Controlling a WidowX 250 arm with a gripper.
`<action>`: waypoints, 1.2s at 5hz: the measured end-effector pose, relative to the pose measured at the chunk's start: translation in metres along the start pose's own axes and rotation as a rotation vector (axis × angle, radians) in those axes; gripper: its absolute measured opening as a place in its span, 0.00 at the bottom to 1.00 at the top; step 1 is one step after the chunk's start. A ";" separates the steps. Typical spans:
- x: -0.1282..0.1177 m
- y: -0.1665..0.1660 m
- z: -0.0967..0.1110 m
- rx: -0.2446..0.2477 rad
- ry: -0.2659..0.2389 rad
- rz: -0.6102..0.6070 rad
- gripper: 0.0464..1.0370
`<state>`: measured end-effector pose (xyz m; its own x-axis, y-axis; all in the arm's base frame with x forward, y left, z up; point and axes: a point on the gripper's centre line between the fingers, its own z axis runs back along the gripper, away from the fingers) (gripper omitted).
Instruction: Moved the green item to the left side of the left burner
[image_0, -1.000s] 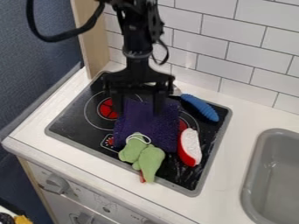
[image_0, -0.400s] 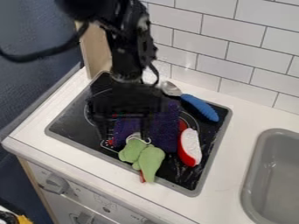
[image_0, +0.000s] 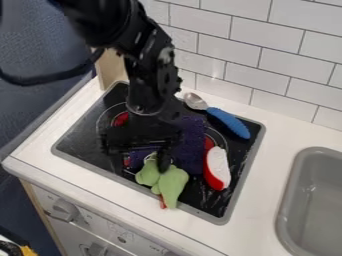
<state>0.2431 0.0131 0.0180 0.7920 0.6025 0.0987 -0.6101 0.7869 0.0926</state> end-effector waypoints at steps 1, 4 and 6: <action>-0.004 -0.012 -0.004 0.021 -0.007 -0.029 0.96; -0.006 -0.033 -0.017 0.020 0.015 -0.069 0.91; -0.010 -0.038 -0.020 0.006 0.006 -0.081 0.38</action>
<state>0.2592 -0.0203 -0.0061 0.8387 0.5381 0.0844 -0.5445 0.8320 0.1064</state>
